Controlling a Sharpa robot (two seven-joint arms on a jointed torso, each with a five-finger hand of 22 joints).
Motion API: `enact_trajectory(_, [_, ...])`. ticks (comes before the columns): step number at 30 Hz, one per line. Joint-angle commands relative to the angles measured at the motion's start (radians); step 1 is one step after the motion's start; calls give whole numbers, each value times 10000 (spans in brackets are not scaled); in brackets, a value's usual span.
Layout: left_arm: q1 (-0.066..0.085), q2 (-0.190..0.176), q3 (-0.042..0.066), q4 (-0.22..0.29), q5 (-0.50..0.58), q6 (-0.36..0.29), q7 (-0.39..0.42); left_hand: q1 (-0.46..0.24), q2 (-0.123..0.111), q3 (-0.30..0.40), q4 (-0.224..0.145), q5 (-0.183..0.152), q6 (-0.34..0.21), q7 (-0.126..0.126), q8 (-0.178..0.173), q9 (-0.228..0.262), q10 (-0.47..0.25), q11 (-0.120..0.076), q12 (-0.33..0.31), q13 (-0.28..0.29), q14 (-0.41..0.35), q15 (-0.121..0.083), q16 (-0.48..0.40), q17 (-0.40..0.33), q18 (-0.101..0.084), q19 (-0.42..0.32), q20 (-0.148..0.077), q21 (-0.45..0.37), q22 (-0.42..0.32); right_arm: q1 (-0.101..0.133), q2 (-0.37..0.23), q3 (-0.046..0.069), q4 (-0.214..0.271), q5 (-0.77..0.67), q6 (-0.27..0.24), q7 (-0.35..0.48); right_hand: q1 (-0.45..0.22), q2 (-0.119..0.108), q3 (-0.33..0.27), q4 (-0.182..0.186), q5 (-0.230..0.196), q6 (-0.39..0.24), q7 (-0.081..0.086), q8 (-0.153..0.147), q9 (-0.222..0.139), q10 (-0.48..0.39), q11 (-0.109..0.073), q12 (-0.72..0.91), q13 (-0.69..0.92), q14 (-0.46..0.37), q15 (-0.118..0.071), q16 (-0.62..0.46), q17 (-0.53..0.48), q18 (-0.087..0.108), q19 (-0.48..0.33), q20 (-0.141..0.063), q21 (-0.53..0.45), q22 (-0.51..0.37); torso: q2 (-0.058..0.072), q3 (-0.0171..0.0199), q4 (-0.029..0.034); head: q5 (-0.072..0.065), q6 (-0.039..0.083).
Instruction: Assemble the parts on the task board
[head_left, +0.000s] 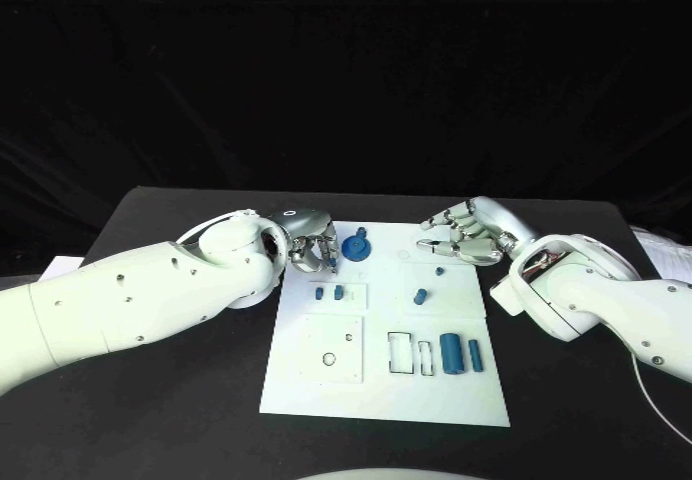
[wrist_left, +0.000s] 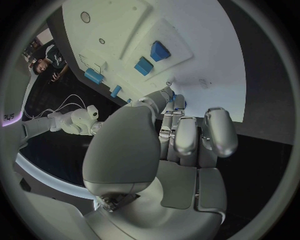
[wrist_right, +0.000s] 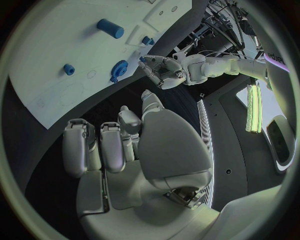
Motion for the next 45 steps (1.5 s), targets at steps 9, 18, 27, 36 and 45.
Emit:
enact_trajectory(9, [-4, -47, 1, 120, 186, 420, -158, -167, -28, 21, 28, -78, 71, -18, -77, 11, 85, 27, -73, -10, 216, 11, 63, -41, -103, 52, 19, 36, 91, -14, 20, 0, 0, -15, 144, 33, -35, 73, -33, -6, 20, 54, -13, -16, 3, -71, -26, -48, -3, 429, -66, -51, -9, 156, -80, -22, -38, 121, -1, 12, -8, 12, -43])
enact_trajectory(18, [-13, 39, -12, 59, 194, 444, -152, -168, -28, 21, 28, -79, 72, -19, -77, 11, 86, 27, -73, -10, 216, 11, 63, -42, -103, 52, 19, 36, 91, -14, 30, 0, 5, -15, 148, 29, -35, 73, -33, -6, 20, 54, -13, -16, 3, -71, -26, -48, -3, 429, -66, -51, -9, 156, -80, -22, -38, 121, -2, 11, -7, 8, -45])
enact_trajectory(27, [-52, 156, -27, -119, 195, 586, -167, -223, -46, 5, 43, -102, 75, -25, -100, 4, 91, 25, -87, -11, 207, 8, 59, -76, -103, 51, 20, 42, 101, -14, 27, 0, 16, -15, 149, 31, -35, 73, -33, -6, 20, 54, -13, -16, 3, -71, -26, -48, -3, 429, -66, -51, -9, 156, -80, -22, -38, 121, 5, 9, -15, -3, -59])
enact_trajectory(36, [-96, 266, -44, -252, 195, 773, -159, -224, -46, 5, 43, -102, 76, -26, -100, 4, 91, 25, -88, -11, 207, 8, 58, -79, -105, 53, 20, 50, 106, -14, 27, 0, 25, -15, 148, 34, -35, 73, -33, -6, 20, 54, -13, -16, 3, -71, -26, -48, -3, 429, -66, -51, -9, 156, -80, -22, -38, 121, 0, 7, -6, -15, -83])
enact_trajectory(45, [-117, 286, -53, -279, 195, 775, -181, -226, -48, 4, 41, -105, 79, -30, -103, 3, 95, 22, -88, -10, 204, 8, 53, -93, -104, 51, 20, 48, 106, -14, 28, 0, 20, -15, 156, 32, -35, 73, -33, -6, 20, 54, -13, -16, 3, -71, -26, -48, -3, 429, -66, -51, -9, 156, -80, -22, -38, 121, -5, 9, -2, -12, -82])
